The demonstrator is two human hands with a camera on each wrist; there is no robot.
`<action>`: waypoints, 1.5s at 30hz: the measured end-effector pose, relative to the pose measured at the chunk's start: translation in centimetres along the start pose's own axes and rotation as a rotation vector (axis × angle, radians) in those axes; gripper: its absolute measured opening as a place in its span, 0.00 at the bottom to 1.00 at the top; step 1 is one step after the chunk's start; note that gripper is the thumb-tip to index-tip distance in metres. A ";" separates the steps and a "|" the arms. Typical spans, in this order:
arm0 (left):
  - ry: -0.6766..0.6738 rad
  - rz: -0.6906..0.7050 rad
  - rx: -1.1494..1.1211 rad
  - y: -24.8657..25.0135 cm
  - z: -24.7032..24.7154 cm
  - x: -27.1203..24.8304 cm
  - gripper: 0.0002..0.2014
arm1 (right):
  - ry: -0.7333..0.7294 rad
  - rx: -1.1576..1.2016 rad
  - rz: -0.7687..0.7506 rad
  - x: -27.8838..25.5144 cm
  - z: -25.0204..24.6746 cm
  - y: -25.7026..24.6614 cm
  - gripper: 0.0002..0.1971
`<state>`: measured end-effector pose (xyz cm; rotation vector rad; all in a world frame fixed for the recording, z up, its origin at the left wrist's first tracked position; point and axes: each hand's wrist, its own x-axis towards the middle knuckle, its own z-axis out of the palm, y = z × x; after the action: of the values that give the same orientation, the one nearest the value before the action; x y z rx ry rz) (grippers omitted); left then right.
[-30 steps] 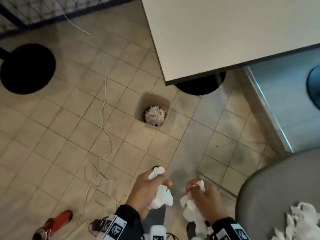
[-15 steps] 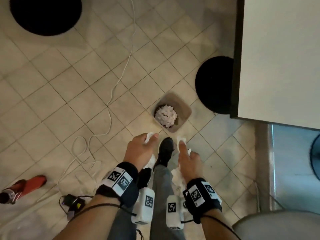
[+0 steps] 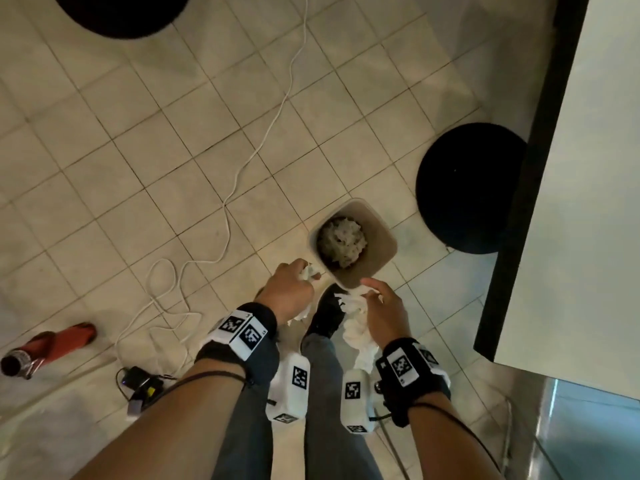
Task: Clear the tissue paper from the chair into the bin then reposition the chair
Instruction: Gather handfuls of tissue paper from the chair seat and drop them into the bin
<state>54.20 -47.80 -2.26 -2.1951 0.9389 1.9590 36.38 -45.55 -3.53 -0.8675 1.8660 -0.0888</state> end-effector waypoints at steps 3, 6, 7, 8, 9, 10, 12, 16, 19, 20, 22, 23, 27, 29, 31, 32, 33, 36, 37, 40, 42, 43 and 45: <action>0.014 0.067 0.086 0.9 0.2 2.1 0.22 | 0.042 0.059 0.051 2.4 0.2 -0.3 0.14; 0.043 0.140 0.089 2.0 0.8 4.8 0.24 | 0.057 0.231 0.157 5.6 0.6 -0.3 0.13; 0.051 0.154 0.102 2.3 1.1 5.9 0.24 | 0.065 0.310 0.176 6.5 0.6 -0.2 0.08; 0.057 0.156 0.110 2.5 1.4 6.9 0.24 | 0.071 0.377 0.194 7.4 0.6 -0.1 0.06; 0.064 0.159 0.107 2.5 1.7 8.0 0.24 | 0.076 0.421 0.222 8.4 0.6 0.2 0.10; 0.068 0.159 0.107 2.6 1.9 9.0 0.24 | 0.084 0.457 0.237 9.3 0.7 0.2 0.14; 0.076 0.163 0.135 2.6 2.3 11.2 0.26 | 0.112 0.441 0.238 11.6 1.3 0.5 0.21; 0.113 0.209 0.229 2.9 3.1 14.8 0.29 | 0.155 0.367 0.211 15.7 3.4 1.0 0.26; 0.141 0.261 0.297 2.9 4.0 17.8 0.28 | 0.124 0.340 0.183 18.0 4.7 1.4 0.26; 0.140 0.270 0.308 3.0 4.3 18.6 0.28 | 0.113 0.317 0.170 18.8 5.1 1.7 0.27; 0.126 0.277 0.347 3.0 5.0 20.3 0.29 | 0.094 0.282 0.175 20.0 5.6 2.2 0.29; 0.108 0.278 0.361 2.9 5.3 21.0 0.30 | 0.077 0.270 0.177 20.5 5.8 2.3 0.28; 0.014 0.286 0.377 2.5 6.3 22.1 0.33 | -0.005 0.232 0.141 21.6 5.6 2.7 0.27; 0.008 0.282 0.358 2.5 6.1 21.6 0.31 | -0.031 0.253 0.169 21.2 5.2 3.0 0.28; -0.010 0.259 0.322 2.4 5.7 20.5 0.28 | -0.049 0.270 0.216 20.3 4.7 3.5 0.28; -0.010 0.244 0.316 2.2 5.3 19.6 0.26 | -0.047 0.267 0.228 19.6 4.5 4.0 0.28; -0.007 0.220 0.317 1.7 4.9 18.7 0.25 | -0.042 0.268 0.234 18.6 4.1 4.4 0.26; 0.002 0.174 0.265 0.2 3.3 15.7 0.21 | -0.023 0.316 0.264 15.0 2.9 5.9 0.20; 0.011 0.158 0.249 -0.3 2.7 14.6 0.20 | -0.030 0.317 0.270 13.5 2.4 6.4 0.19; 0.049 0.129 0.266 -2.0 0.2 11.1 0.17 | -0.053 0.330 0.284 9.3 1.4 8.0 0.19; 0.048 0.116 0.299 -3.4 -1.6 8.9 0.14 | -0.039 0.345 0.289 6.5 1.1 9.0 0.19; 0.050 0.109 0.307 -4.0 -2.5 7.8 0.12 | -0.018 0.366 0.295 5.0 0.9 9.5 0.20; 0.059 0.081 0.320 -5.5 -4.3 5.7 0.11 | 0.012 0.416 0.330 2.3 0.6 10.7 0.19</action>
<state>60.64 -47.42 -8.62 -2.0714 1.2671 1.6423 30.79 -38.83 -10.22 -0.2713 1.8844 -0.2660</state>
